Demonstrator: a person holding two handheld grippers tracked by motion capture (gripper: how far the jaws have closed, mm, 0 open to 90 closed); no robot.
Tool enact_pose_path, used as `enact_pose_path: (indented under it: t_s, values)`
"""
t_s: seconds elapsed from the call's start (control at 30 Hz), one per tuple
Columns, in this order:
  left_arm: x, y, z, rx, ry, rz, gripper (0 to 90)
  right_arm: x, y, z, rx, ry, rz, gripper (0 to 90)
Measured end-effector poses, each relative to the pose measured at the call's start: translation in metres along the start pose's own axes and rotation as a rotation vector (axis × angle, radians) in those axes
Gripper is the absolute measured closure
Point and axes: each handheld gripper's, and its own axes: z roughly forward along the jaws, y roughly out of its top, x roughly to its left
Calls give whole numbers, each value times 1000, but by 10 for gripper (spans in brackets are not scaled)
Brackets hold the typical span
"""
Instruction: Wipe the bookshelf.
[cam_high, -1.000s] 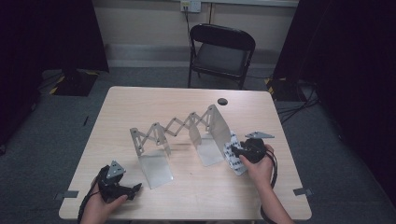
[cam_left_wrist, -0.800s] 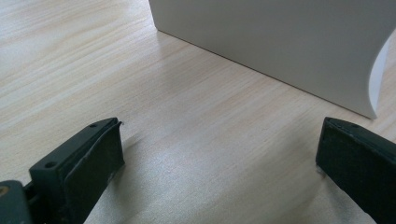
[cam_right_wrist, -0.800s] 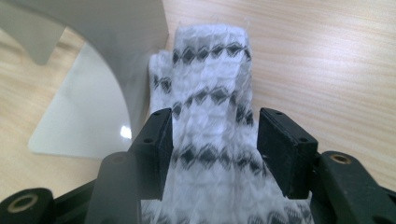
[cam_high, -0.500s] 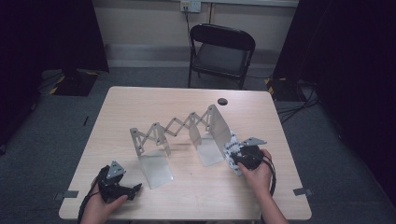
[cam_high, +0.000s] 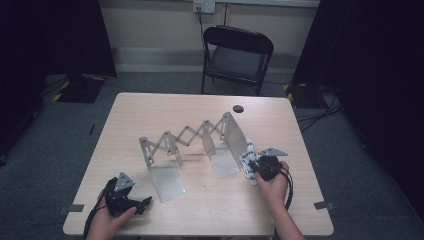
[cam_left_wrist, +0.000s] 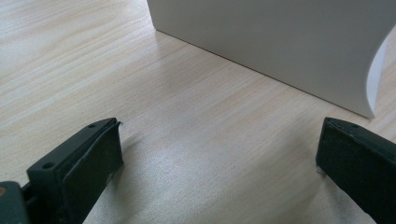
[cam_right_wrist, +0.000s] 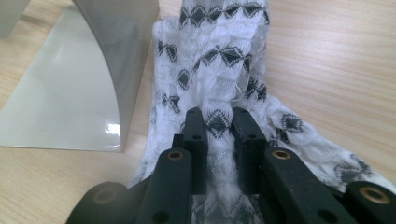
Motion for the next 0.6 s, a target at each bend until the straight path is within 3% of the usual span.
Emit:
enact_pose_path:
  t_s: [0.2, 0.37, 0.6]
  values:
    - [0, 0, 0, 0, 0, 0, 0, -8, 19, -13, -56, 33, 36, 796]
    - [0, 0, 0, 0, 0, 0, 0, -11, 51, -38, -113, 35, 11, 795]
    - [1, 1, 0, 3, -2, 6, 0, -12, 81, -65, -167, 30, -15, 795]
